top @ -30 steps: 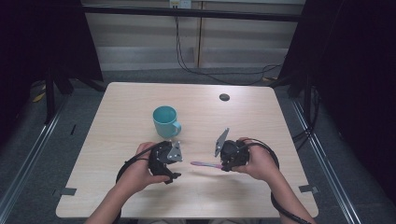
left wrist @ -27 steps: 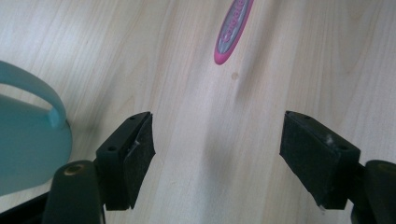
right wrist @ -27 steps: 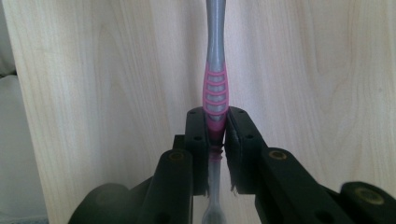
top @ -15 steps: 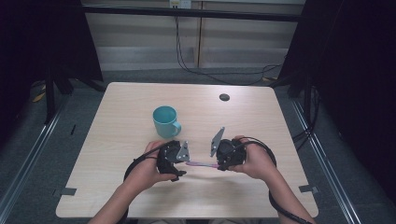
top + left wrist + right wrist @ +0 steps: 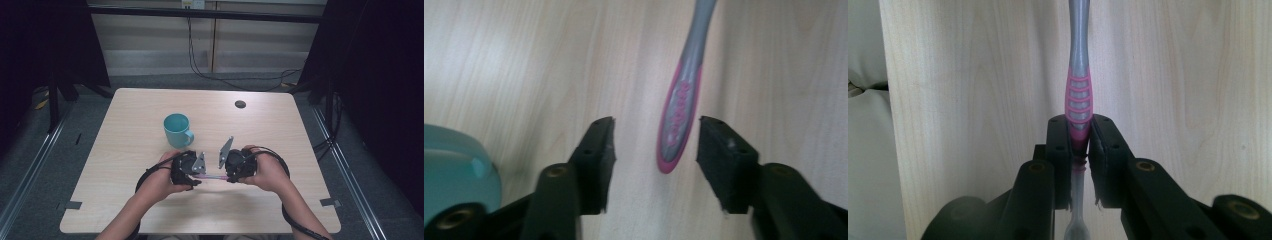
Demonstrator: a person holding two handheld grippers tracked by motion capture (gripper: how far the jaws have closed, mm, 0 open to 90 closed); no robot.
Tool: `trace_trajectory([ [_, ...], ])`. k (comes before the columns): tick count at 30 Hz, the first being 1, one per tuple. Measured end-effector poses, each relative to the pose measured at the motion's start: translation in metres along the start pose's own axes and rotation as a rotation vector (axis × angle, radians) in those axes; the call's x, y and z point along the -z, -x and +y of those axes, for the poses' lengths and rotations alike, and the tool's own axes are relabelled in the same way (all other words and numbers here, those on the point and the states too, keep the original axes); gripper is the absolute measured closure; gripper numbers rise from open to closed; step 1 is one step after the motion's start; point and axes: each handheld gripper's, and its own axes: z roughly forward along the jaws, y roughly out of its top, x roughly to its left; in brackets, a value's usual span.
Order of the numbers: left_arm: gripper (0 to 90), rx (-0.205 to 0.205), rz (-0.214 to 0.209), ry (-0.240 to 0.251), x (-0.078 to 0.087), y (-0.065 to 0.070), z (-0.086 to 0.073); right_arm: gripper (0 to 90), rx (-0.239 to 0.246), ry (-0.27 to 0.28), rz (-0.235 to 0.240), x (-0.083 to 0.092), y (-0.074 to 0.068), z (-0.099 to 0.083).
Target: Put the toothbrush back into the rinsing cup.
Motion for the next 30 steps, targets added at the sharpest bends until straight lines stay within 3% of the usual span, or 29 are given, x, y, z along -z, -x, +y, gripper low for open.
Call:
trace_trajectory([
  [5, 59.7, -0.016, -0.024, 0.008, 0.0017, 0.0014, 0.0015, 80.3, 0.006, 0.006, 0.002, 0.0004, 0.0, 0.0018],
  [11, 76.2, -0.03, -0.031, 0.006, 0.0016, 0.0008, 0.0006, 80.2, -0.004, 0.025, 0.001, 0.0018, 0.0002, -0.0024],
  [26, 78.9, -0.004, -0.075, -0.018, 0.0032, 0.0039, 0.0009, 79.2, 0.024, 0.038, -0.022, 0.0058, -0.0017, -0.0009],
  [30, 79.1, 0.015, -0.097, -0.03, 0.0032, 0.0032, -0.0004, 74.5, 0.017, 0.05, -0.029, 0.0059, -0.0011, -0.0004],
])
